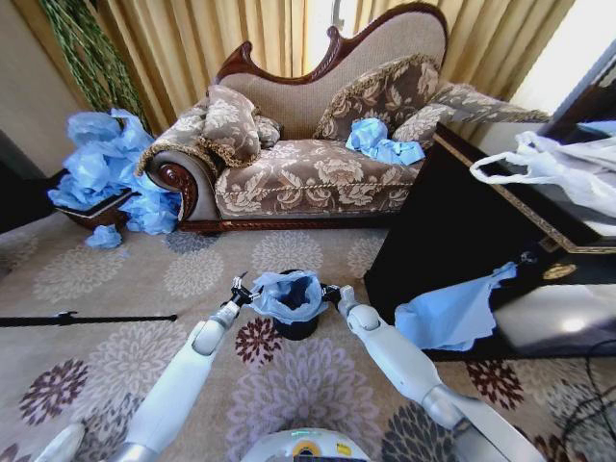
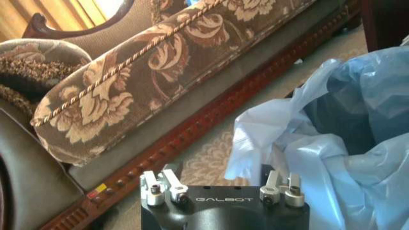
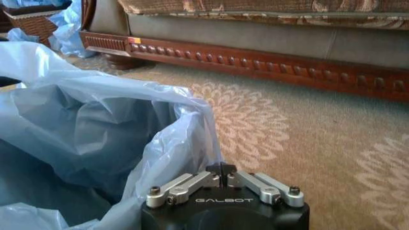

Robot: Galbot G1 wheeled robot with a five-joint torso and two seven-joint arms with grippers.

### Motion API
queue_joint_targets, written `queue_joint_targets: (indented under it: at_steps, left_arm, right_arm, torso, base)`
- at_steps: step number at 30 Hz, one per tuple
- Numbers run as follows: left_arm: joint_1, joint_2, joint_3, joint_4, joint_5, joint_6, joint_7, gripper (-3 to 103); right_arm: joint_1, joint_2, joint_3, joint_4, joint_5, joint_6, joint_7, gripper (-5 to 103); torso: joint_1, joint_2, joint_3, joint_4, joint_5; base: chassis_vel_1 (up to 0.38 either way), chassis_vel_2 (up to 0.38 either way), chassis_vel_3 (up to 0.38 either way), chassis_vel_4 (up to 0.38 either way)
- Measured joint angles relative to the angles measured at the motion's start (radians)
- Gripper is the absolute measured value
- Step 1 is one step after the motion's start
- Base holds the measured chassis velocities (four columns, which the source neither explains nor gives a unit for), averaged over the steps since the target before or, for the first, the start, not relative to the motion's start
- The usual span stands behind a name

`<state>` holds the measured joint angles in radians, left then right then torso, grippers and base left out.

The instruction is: Place a garbage bag over the trash bin.

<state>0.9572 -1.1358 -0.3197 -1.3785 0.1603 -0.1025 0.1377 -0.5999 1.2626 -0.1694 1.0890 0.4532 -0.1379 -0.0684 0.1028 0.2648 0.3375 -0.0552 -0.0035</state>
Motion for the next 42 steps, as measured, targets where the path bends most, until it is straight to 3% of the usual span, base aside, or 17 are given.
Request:
queue_joint_targets:
  at_steps: [7, 11, 13, 16, 25, 29, 42]
  left_arm:
    - [-0.011, -0.003, 0.0, 0.013, -0.025, 0.001, 0.008, 55]
    - [-0.027, -0.004, 0.004, 0.001, -0.065, 0.005, 0.02, 39]
    - [-0.032, -0.004, 0.006, -0.002, -0.072, 0.008, 0.022, 39]
    - [-0.044, -0.004, 0.009, -0.006, -0.086, 0.017, 0.026, 31]
    - [-0.096, -0.013, 0.038, 0.027, -0.175, 0.098, 0.018, 3]
    - [-0.131, -0.029, 0.059, 0.063, -0.26, 0.139, -0.013, 0]
    - [-0.212, -0.082, 0.098, 0.131, -0.395, 0.224, -0.051, 0]
  right_arm:
    - [0.006, 0.009, -0.004, -0.009, 0.002, 0.001, 0.001, 0]
    - [0.019, 0.017, -0.009, -0.02, 0.0, 0.001, 0.002, 0]
    - [0.02, 0.017, -0.01, -0.021, 0.0, 0.001, 0.002, 0]
    - [0.023, 0.017, -0.014, -0.021, 0.0, 0.001, 0.002, 0]
    - [0.027, 0.01, -0.03, -0.021, 0.002, 0.001, 0.001, 0]
    - [0.038, 0.005, -0.036, -0.035, 0.002, 0.002, -0.004, 0]
    - [0.076, 0.015, -0.04, -0.076, -0.008, 0.005, -0.025, 0]
  torso:
    - [0.0, 0.0, 0.0, -0.0002, -0.0002]
    - [0.0, 0.0, 0.0, 0.0, 0.0]
    - [0.0, 0.0, 0.0, 0.0, 0.0]
    - [0.0, 0.0, 0.0, 0.0, 0.0]
    - [0.0, 0.0, 0.0, 0.0, 0.0]
    - [0.0, 0.0, 0.0, 0.0, 0.0]
    - [0.0, 0.0, 0.0, -0.0001, 0.0]
  base:
    - [0.0, 0.0, 0.0, 0.0]
    - [0.0, 0.0, 0.0, 0.0]
    - [0.0, 0.0, 0.0, 0.0]
    - [0.0, 0.0, 0.0, 0.0]
    - [0.0, 0.0, 0.0, 0.0]
    - [0.0, 0.0, 0.0, 0.0]
    - [0.0, 0.0, 0.0, 0.0]
